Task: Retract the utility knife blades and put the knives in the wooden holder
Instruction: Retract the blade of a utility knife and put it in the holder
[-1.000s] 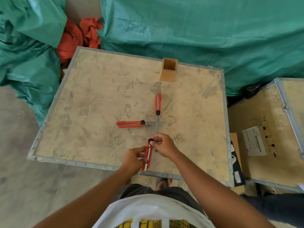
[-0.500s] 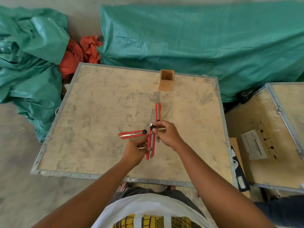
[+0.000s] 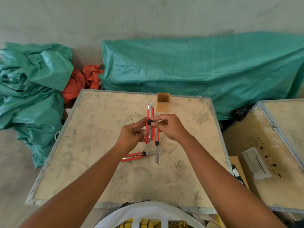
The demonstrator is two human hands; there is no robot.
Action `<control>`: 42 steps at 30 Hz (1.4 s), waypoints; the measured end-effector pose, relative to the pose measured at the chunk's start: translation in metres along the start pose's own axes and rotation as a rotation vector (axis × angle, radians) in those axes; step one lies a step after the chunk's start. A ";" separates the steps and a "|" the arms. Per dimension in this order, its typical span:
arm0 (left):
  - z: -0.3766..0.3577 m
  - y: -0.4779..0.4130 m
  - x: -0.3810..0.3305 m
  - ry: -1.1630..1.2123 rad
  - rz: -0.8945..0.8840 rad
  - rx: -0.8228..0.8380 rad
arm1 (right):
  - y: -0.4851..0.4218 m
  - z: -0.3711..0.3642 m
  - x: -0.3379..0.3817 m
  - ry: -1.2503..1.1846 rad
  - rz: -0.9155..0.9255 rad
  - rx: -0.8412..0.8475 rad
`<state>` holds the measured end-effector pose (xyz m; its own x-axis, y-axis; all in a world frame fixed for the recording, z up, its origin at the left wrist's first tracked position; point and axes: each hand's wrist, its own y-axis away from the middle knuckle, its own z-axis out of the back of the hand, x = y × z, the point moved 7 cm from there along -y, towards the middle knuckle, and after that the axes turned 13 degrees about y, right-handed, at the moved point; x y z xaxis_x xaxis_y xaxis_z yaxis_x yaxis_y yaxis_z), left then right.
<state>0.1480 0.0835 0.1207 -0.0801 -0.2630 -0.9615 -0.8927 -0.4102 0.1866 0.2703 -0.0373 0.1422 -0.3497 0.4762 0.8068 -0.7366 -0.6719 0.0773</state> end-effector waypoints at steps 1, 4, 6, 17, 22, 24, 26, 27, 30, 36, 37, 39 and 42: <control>0.001 -0.004 -0.005 0.008 -0.007 0.001 | 0.000 0.000 0.003 -0.005 0.011 0.013; 0.006 -0.015 -0.019 0.066 -0.020 -0.001 | -0.001 -0.002 0.010 -0.001 0.045 0.090; 0.007 -0.018 -0.026 0.121 -0.026 0.001 | -0.001 -0.004 0.014 0.017 0.062 0.129; -0.003 -0.015 -0.020 0.222 0.000 0.011 | 0.011 -0.002 0.017 0.105 0.114 0.038; -0.008 -0.011 -0.014 0.235 0.018 0.001 | 0.020 0.001 0.018 0.107 0.131 0.032; -0.010 -0.009 -0.013 0.234 0.025 0.007 | 0.023 0.004 0.019 0.123 0.163 0.028; -0.013 -0.007 -0.014 0.232 0.027 0.022 | 0.026 0.007 0.017 0.130 0.162 0.004; -0.016 -0.007 -0.014 0.230 0.025 0.030 | 0.027 0.008 0.016 0.126 0.156 -0.007; -0.020 -0.005 -0.015 0.230 0.023 0.032 | 0.029 0.010 0.013 0.110 0.151 -0.018; -0.028 -0.008 -0.017 0.237 0.034 0.041 | 0.031 0.020 0.010 0.095 0.160 -0.030; -0.030 -0.009 -0.017 0.238 0.037 0.042 | 0.031 0.021 0.009 0.090 0.150 -0.049; -0.034 -0.014 -0.017 0.233 0.046 0.044 | 0.029 0.024 0.005 0.086 0.139 -0.092; -0.038 -0.024 -0.018 0.186 0.054 0.056 | 0.024 0.028 -0.004 0.047 0.122 -0.097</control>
<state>0.1878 0.0645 0.1412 -0.0503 -0.4420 -0.8956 -0.9130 -0.3432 0.2206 0.2701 -0.0716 0.1576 -0.4651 0.4215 0.7785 -0.7384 -0.6698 -0.0785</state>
